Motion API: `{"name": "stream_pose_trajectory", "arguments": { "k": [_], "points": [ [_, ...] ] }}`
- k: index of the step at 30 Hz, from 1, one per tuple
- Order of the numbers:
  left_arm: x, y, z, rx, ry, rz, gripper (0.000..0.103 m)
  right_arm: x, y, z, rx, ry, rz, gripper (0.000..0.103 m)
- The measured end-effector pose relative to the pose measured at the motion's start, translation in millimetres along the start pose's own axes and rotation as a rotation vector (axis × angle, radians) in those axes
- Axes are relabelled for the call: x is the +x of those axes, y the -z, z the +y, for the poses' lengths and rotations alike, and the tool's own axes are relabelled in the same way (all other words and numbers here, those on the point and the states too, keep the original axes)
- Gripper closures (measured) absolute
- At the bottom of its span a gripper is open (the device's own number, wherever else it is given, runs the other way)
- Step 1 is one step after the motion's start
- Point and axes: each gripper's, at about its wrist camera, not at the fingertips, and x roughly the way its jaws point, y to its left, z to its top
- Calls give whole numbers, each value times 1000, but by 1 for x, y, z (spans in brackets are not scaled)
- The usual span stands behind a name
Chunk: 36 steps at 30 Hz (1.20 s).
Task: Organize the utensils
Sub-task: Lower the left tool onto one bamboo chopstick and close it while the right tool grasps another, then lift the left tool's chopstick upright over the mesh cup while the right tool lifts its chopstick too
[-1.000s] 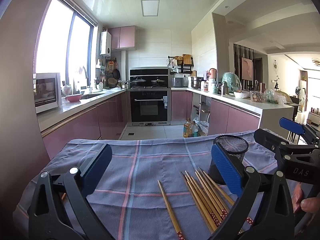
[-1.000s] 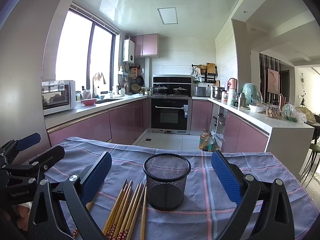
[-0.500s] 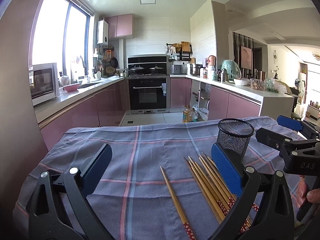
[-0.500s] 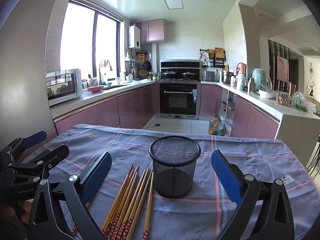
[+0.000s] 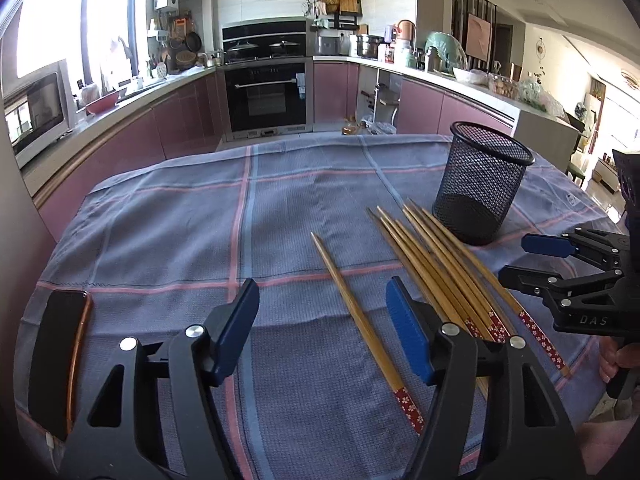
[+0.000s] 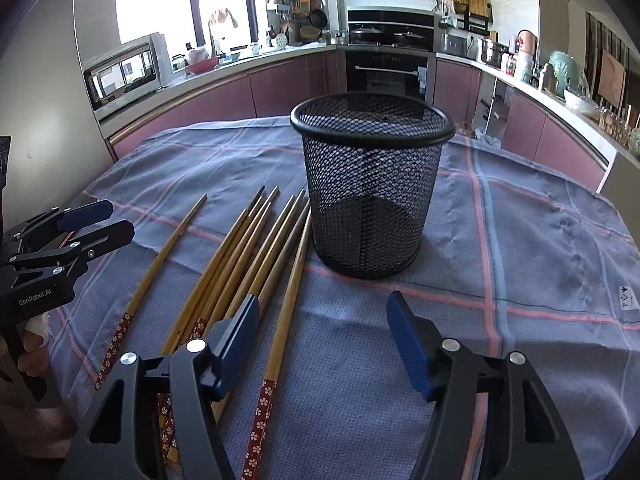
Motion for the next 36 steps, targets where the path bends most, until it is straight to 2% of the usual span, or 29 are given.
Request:
{"name": "stream_pose_trajectory", "arguments": {
  "k": [3,8,11,13,14,16,18,19,25,29,36],
  "points": [
    [12,1,-8,28,20,29,45,9,1,3,-4,-16,36,54],
    [29,1,-14,41,40,93,56,15,-4,10,-34,-4,59,57],
    [39,1,-15,23,69,142,67,17,-7,9,-44,-8,69,61],
    [49,3,-15,3,90,177,79,19,-10,8,-38,-16,76,65],
    [47,3,-16,2,90,170,80,19,-11,6,-35,-23,79,70],
    [50,3,-17,-3,103,173,88,20,-13,3,-25,-36,82,77],
    [51,3,-18,-19,119,176,89,20,-14,0,-9,-67,86,95],
    [51,3,-19,-24,121,176,90,22,-14,-2,0,-78,88,97],
    [50,0,-19,-58,135,173,95,16,-14,-5,15,-119,60,97],
    [38,-5,-16,-65,164,154,95,-3,-15,-7,7,-164,3,97],
    [-6,-31,-12,-61,260,56,95,-42,-29,-12,22,-225,-124,97]
  ]
}}
